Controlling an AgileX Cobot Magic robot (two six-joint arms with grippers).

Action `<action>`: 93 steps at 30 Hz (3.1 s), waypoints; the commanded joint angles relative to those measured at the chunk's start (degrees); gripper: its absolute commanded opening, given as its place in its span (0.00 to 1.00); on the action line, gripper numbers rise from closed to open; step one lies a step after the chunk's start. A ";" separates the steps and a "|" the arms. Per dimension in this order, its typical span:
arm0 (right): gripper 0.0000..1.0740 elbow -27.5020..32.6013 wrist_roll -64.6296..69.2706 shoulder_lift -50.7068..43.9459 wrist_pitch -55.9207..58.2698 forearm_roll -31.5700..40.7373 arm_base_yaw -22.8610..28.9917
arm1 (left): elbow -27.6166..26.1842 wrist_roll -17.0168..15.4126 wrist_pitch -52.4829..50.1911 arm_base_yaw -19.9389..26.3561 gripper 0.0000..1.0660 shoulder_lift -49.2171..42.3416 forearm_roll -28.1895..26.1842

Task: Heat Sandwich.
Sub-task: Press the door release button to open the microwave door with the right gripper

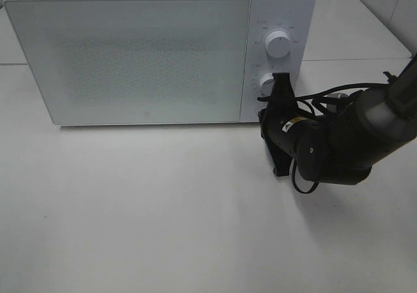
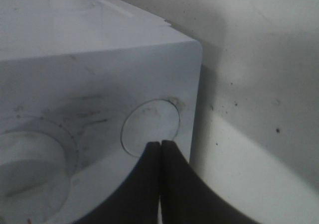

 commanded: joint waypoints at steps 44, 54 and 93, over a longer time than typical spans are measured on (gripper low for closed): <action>0.00 -3.67 5.16 2.06 -4.81 -1.78 -2.01 | 0.11 0.11 0.06 0.11 0.90 -0.23 -0.46; 0.00 -4.24 6.25 1.95 -6.88 -1.55 -1.72 | 0.11 0.11 0.06 0.11 0.90 -0.23 -0.46; 0.00 -13.01 -2.69 5.90 -16.44 1.83 -2.58 | 0.11 0.11 0.06 0.11 0.90 -0.23 -0.46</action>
